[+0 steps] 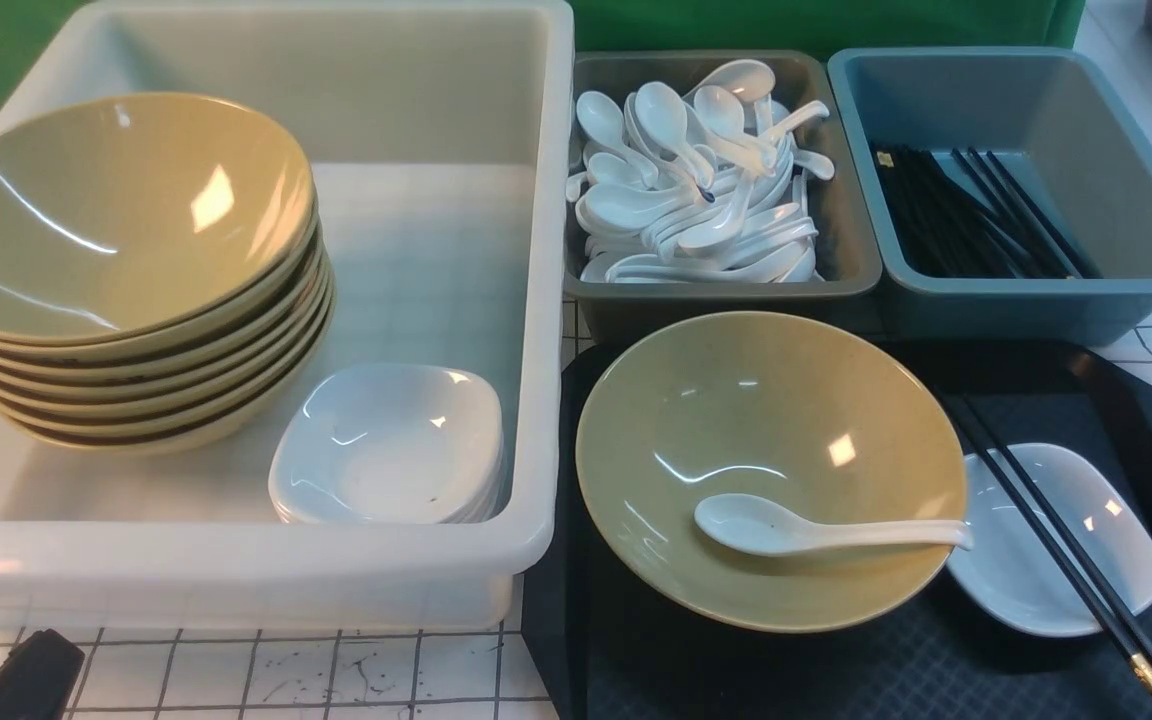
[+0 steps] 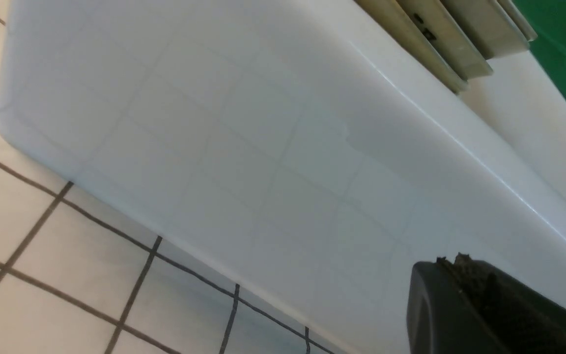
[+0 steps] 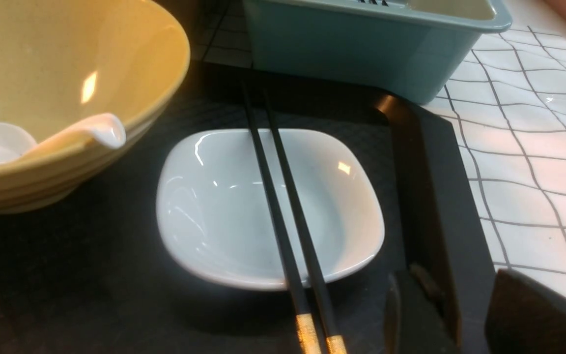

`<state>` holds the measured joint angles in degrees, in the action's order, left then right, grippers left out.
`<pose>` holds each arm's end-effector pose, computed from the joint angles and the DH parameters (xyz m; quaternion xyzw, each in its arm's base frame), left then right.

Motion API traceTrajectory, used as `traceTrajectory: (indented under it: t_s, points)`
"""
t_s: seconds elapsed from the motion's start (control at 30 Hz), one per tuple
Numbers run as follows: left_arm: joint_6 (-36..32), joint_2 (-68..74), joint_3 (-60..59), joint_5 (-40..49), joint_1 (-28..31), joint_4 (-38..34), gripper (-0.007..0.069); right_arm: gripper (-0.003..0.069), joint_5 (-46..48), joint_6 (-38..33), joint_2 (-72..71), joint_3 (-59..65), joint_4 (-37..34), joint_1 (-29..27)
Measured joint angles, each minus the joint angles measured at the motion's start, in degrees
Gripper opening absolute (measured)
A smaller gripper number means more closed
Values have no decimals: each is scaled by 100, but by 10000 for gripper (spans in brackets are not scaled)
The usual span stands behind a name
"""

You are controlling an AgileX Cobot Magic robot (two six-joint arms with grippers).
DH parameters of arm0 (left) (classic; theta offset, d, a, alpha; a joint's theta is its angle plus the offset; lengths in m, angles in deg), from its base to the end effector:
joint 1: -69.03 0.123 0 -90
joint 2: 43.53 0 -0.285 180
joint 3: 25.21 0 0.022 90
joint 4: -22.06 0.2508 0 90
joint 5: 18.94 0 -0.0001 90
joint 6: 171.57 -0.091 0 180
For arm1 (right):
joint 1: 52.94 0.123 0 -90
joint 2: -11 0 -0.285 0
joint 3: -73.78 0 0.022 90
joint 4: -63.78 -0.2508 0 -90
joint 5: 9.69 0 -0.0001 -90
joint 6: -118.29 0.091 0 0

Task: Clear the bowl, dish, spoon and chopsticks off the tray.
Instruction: Use the right arm to grab the chopsticks

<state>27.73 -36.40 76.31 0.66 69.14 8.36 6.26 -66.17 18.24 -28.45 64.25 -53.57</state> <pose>0.0533 -0.0071 0.1764 -0.1970 0.7666 -0.1991 0.5779 0.0545 -0.0008 0.1853 -0.0281 0.7709 -0.0316 0.6356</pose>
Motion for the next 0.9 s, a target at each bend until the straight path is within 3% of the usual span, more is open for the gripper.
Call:
traceTrajectory:
  t_s: [0.1,0.4,0.57,0.7,0.9]
  points:
    - [14,0,-6,-90,0,-46,-1,237,0,0,0,0,0,0]
    - [719,0,-39,-1515,0,-2934,-1,237,0,0,0,0,0,0]
    - [743,0,-39,-2142,0,-3781,-1,237,0,0,0,0,0,0]
    - [675,0,-31,-2100,-28,-3886,-1,237,0,0,0,0,0,0]
    - [-245,135,1093,-451,-228,-2966,-1,237,-165,88,0,8,-47,0]
